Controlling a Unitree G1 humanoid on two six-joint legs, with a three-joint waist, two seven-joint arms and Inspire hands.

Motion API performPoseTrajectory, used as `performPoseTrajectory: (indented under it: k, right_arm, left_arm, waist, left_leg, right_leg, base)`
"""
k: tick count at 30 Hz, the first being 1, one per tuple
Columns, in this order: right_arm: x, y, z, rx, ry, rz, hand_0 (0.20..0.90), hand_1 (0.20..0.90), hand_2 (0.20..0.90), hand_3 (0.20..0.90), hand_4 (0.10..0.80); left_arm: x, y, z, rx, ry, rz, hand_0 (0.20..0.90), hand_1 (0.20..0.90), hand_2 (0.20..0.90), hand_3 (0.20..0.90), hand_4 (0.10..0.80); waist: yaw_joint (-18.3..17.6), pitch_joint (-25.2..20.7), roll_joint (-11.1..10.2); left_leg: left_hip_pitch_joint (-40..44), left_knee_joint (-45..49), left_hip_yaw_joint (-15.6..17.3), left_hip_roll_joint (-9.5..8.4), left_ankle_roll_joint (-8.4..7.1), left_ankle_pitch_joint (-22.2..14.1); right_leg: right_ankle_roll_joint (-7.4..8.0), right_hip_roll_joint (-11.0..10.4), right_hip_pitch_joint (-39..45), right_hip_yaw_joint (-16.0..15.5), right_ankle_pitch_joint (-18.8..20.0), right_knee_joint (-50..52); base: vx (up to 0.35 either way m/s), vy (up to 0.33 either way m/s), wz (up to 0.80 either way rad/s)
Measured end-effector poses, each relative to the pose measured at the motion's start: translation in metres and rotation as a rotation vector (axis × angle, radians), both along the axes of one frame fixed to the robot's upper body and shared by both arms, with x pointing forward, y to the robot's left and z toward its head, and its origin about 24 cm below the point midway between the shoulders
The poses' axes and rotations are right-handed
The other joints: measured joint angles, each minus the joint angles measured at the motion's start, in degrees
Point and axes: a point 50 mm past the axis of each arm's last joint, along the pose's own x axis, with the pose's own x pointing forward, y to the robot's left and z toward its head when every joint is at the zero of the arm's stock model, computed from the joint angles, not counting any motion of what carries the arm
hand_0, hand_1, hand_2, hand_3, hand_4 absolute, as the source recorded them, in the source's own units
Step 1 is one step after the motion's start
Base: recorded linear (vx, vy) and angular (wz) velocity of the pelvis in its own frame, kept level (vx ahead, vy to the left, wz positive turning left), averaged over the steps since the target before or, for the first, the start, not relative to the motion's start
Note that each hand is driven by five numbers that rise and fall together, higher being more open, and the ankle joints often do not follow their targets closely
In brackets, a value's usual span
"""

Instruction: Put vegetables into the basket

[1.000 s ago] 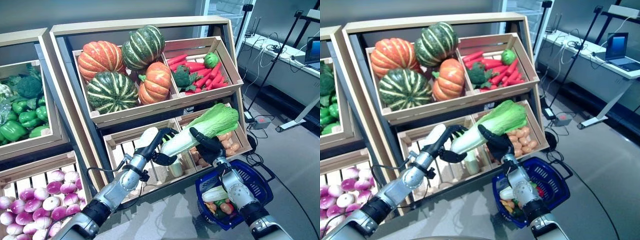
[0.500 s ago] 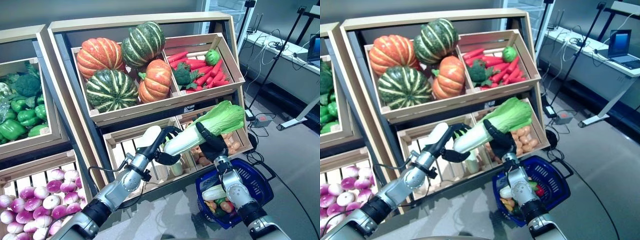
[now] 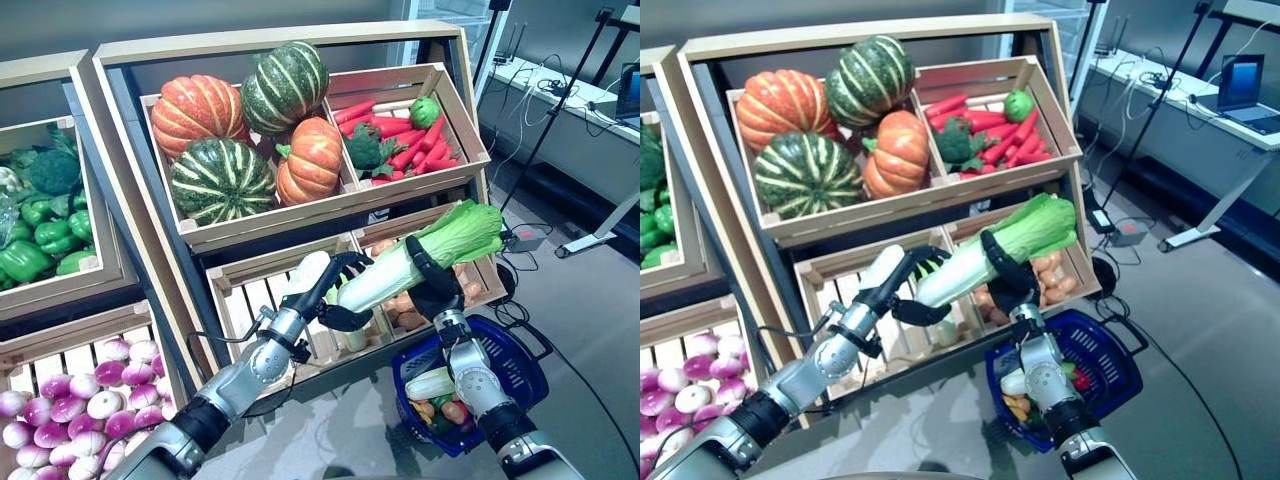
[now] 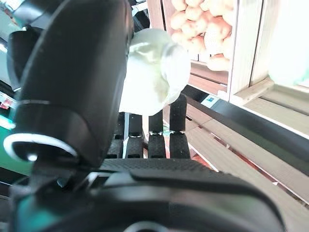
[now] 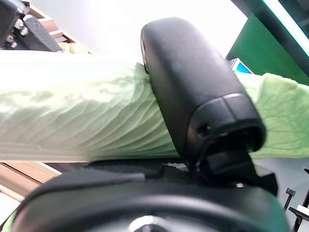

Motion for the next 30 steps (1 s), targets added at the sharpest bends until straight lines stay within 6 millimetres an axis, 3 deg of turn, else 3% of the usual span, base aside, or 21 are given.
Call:
performPoseTrajectory:
  k: [2,3,9,15,22,27,30]
  right_arm:
    - [0.000,0.000,0.000,0.000,0.000,0.000,0.300,0.300,0.300,0.300,0.400]
    - [0.000,0.000,0.000,0.000,0.000,0.000,0.300,0.300,0.300,0.300,0.400]
    - [0.001,-0.003,0.001,0.003,-0.003,-0.014,0.300,0.300,0.300,0.300,0.400]
    - [0.005,-0.008,0.013,-0.034,-0.053,-0.020,0.300,0.300,0.300,0.300,0.400]
    - [0.011,-0.016,0.028,-0.003,-0.116,-0.063,0.300,0.300,0.300,0.300,0.400]
    - [0.017,-0.022,0.038,-0.005,-0.152,-0.091,0.300,0.300,0.300,0.300,0.400]
    - [0.017,-0.024,0.039,-0.062,-0.145,-0.098,0.300,0.300,0.300,0.300,0.400]
  left_arm:
    - [0.000,0.000,-0.001,-0.022,0.019,0.002,0.300,0.300,0.300,0.300,0.400]
    - [-0.001,0.000,-0.002,-0.031,0.027,0.004,0.900,0.900,0.900,0.900,0.800]
    - [-0.004,0.001,-0.006,-0.066,0.083,-0.008,0.900,0.900,0.900,0.900,0.800]
    - [-0.015,0.005,-0.033,-0.049,0.233,0.022,0.900,0.900,0.900,0.900,0.800]
    - [-0.032,0.031,-0.081,0.054,0.457,0.167,0.900,0.900,0.900,0.900,0.800]
    - [-0.044,0.051,-0.107,0.087,0.555,0.295,0.900,0.900,0.900,0.900,0.800]
    - [-0.047,0.064,-0.112,0.089,0.570,0.376,0.900,0.900,0.900,0.900,0.800]
  waist:
    - [0.1,0.0,0.0]
    - [0.1,0.0,0.0]
    - [0.2,0.0,0.3]
    - [0.1,0.0,0.8]
    - [-0.1,-0.1,0.8]
    - [-0.1,-0.1,0.8]
    - [-0.2,0.0,0.7]
  left_leg:
    - [0.0,0.0,0.0,0.00,0.00,0.0]
    - [0.0,0.0,0.0,0.00,0.00,0.0]
    - [0.0,0.0,0.0,0.00,0.00,0.0]
    - [0.0,0.0,0.0,0.03,0.00,0.0]
    - [0.0,0.0,0.0,0.04,0.00,0.0]
    - [0.1,0.0,0.1,0.06,0.00,0.0]
    - [0.1,0.0,0.1,0.10,0.00,0.0]
  right_leg:
    - [0.00,0.0,0.0,0.0,0.0,0.0]
    - [0.00,0.0,0.0,0.0,0.0,0.0]
    - [0.00,0.0,0.0,0.0,0.0,0.0]
    - [0.00,0.0,0.0,0.0,0.0,0.0]
    - [0.00,0.0,0.0,0.0,0.0,0.0]
    - [0.00,0.1,0.1,0.0,0.0,0.0]
    - [0.00,0.1,0.0,0.1,0.0,0.0]
  base:
    - [0.000,0.000,0.00]
    - [0.000,0.000,0.00]
    - [0.000,0.000,0.00]
    - [0.000,0.000,0.00]
    - [0.000,0.000,0.00]
    - [0.012,-0.021,0.00]
    - [0.019,-0.048,-0.01]
